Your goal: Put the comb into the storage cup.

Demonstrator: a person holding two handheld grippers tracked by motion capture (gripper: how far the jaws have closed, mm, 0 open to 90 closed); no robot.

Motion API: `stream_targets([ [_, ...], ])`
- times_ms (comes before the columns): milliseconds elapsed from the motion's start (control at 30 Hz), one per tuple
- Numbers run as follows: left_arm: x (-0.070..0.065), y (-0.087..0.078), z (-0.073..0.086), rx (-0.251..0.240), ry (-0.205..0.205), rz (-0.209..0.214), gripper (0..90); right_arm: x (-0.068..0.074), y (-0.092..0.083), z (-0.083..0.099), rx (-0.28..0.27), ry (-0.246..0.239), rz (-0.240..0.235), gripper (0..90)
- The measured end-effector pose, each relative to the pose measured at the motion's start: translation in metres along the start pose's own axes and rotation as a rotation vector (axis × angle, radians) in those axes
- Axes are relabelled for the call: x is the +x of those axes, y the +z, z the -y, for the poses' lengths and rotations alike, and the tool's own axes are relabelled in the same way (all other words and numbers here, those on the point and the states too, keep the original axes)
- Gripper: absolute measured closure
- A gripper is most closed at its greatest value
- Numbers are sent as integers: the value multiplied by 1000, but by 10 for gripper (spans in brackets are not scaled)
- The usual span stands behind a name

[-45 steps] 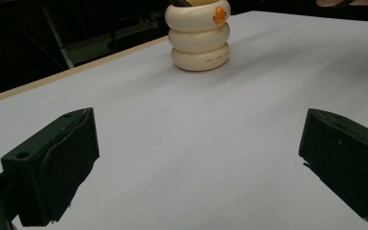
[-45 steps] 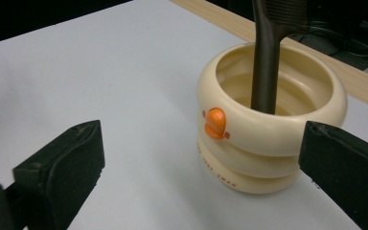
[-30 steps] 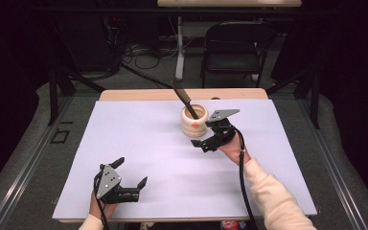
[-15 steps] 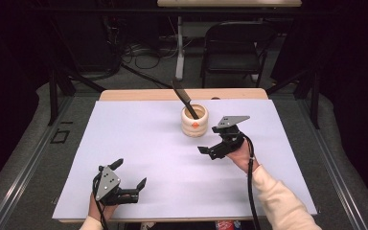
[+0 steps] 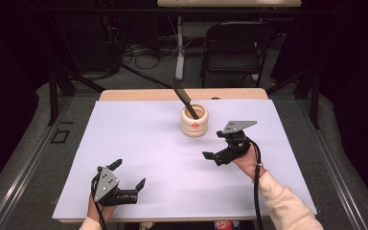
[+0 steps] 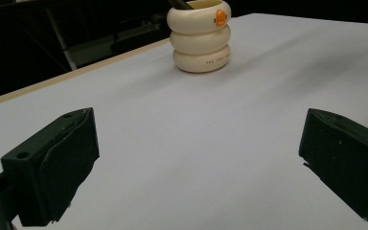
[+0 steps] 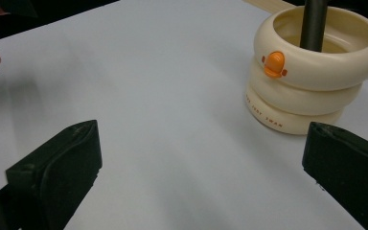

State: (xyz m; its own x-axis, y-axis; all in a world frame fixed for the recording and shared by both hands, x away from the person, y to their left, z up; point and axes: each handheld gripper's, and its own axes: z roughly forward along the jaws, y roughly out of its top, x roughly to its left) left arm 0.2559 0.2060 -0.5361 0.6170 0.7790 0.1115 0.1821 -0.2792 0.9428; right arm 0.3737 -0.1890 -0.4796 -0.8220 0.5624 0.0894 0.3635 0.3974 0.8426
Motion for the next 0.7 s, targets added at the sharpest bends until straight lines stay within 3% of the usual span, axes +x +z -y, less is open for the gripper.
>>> stream_targets([
  [333,0,0,1,8,-2,-1,2,14,-15,12,5,-23,-19,0],
  [700,0,0,1,6,5,-4,2,20,-32,27,5,-26,-3,0],
])
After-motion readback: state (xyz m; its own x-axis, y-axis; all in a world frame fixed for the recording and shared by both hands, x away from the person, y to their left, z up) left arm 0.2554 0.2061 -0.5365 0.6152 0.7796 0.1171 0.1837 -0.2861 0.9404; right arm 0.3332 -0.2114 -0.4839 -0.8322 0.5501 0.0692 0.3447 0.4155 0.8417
